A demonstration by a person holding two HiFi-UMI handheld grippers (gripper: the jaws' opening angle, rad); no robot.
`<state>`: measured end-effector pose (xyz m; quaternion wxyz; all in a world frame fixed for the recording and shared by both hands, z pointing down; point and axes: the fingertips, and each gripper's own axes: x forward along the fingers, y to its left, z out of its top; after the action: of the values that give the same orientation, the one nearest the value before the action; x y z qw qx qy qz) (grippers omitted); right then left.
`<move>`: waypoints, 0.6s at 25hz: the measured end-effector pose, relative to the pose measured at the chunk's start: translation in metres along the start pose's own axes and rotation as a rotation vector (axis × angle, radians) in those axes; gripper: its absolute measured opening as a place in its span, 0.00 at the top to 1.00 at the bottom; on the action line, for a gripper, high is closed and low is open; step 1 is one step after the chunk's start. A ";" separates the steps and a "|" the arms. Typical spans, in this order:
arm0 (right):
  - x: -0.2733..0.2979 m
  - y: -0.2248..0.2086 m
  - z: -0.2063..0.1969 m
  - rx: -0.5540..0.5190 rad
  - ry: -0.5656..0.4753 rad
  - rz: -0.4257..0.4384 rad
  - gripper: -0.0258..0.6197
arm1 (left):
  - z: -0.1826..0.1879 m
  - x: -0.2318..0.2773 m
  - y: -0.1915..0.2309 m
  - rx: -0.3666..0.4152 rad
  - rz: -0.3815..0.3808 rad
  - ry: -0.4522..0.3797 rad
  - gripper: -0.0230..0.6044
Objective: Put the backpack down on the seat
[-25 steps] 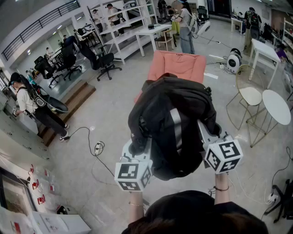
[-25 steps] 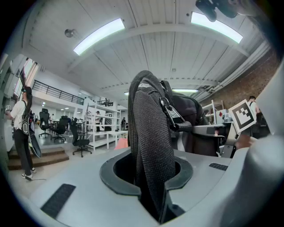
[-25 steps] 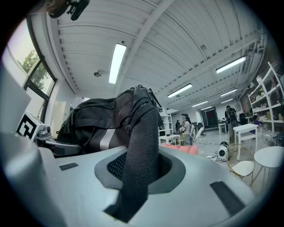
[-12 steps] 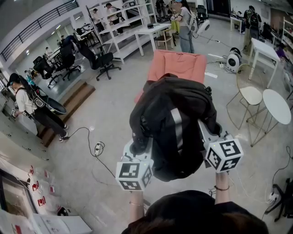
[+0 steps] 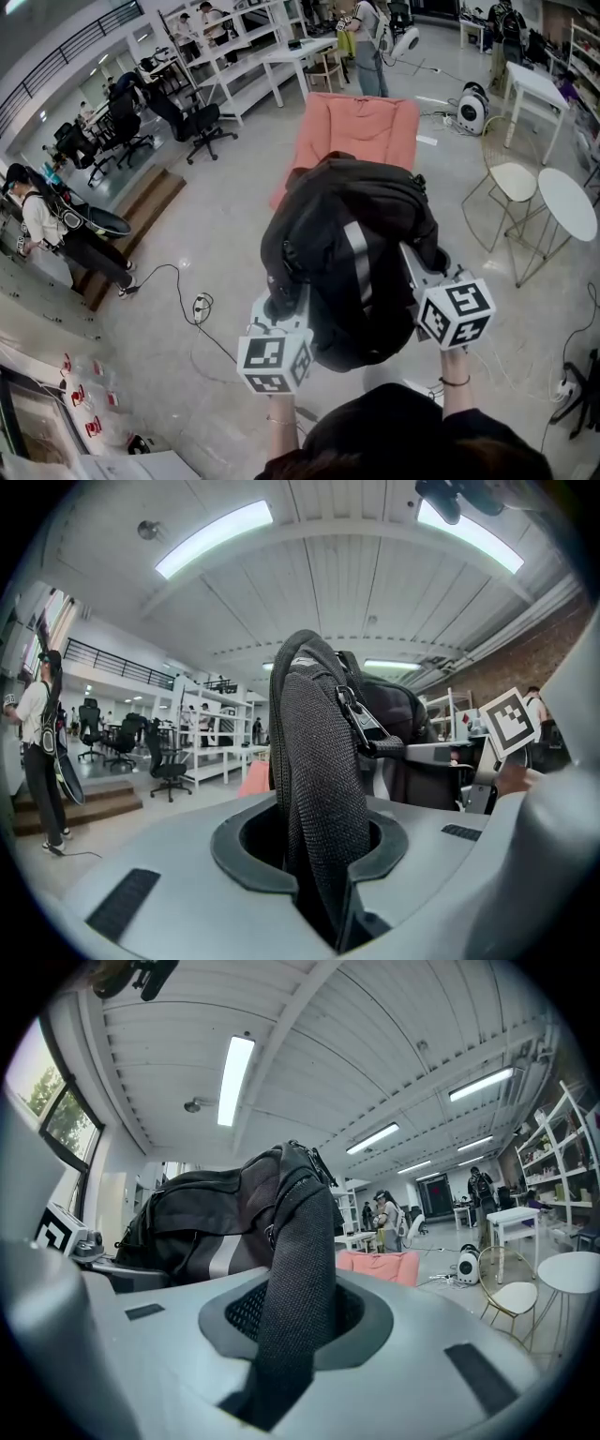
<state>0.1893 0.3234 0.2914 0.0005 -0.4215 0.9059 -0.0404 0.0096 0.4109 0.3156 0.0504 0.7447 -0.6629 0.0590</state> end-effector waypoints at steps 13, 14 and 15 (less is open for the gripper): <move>0.081 -0.035 -0.005 0.036 0.027 -0.022 0.84 | 0.003 0.080 0.035 -0.015 -0.015 0.035 0.81; 0.090 -0.038 -0.004 0.036 0.027 -0.020 0.84 | 0.004 0.088 0.039 -0.016 -0.012 0.036 0.81; 0.099 -0.041 -0.002 0.036 0.026 -0.016 0.84 | 0.006 0.096 0.043 -0.017 -0.008 0.035 0.81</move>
<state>0.1569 0.2213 0.2999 -0.0040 -0.4280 0.9016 -0.0621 -0.0221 0.3109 0.3246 0.0687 0.7457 -0.6594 0.0662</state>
